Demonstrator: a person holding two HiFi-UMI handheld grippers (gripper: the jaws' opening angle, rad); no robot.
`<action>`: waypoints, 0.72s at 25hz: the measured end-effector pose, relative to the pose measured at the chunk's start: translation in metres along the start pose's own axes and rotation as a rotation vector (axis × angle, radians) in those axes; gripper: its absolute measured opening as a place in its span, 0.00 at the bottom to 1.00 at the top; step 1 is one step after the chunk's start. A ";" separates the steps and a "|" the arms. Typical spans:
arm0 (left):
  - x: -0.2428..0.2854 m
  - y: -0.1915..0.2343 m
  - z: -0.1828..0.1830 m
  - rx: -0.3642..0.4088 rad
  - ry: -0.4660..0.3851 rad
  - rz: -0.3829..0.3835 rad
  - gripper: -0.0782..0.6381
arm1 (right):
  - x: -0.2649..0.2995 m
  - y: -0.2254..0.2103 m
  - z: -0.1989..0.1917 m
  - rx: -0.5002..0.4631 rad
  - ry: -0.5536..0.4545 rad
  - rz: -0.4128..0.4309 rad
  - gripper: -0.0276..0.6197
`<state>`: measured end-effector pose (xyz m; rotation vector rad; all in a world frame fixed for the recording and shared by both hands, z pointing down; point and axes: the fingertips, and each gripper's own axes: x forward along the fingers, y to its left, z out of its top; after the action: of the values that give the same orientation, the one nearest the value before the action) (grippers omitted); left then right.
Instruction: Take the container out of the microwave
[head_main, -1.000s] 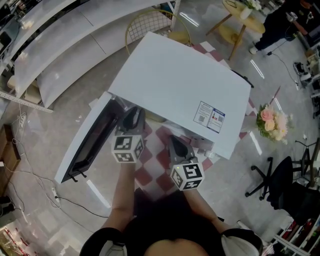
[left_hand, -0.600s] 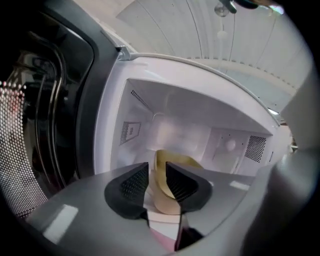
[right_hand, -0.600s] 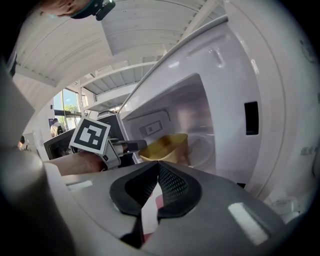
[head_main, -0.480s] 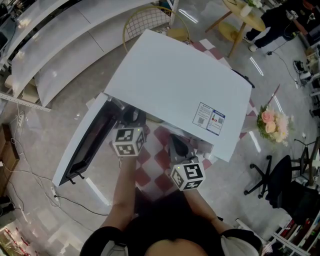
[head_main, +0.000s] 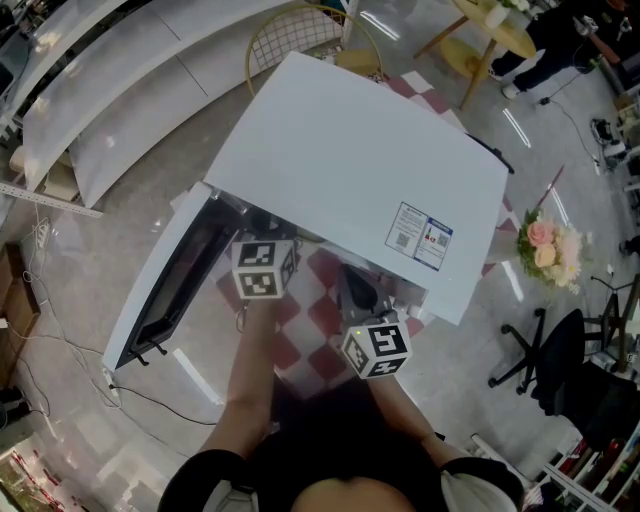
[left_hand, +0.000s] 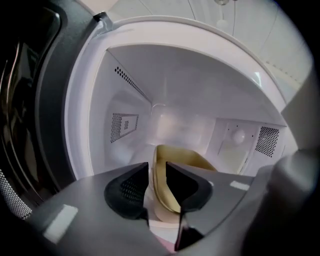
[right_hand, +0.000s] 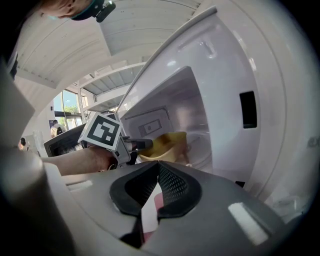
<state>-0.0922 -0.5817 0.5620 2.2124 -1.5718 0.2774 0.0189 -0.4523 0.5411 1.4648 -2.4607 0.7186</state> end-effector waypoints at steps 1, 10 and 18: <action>0.001 -0.001 -0.001 0.005 0.006 0.001 0.27 | 0.000 -0.001 -0.001 0.001 0.001 -0.001 0.05; 0.003 0.003 -0.007 -0.008 0.032 0.029 0.24 | -0.002 0.001 -0.002 0.005 0.002 0.012 0.05; 0.006 0.004 -0.009 -0.024 0.042 0.046 0.16 | -0.002 -0.002 -0.006 0.010 0.008 0.009 0.04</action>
<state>-0.0935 -0.5839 0.5732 2.1413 -1.5967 0.3146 0.0216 -0.4483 0.5465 1.4524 -2.4632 0.7385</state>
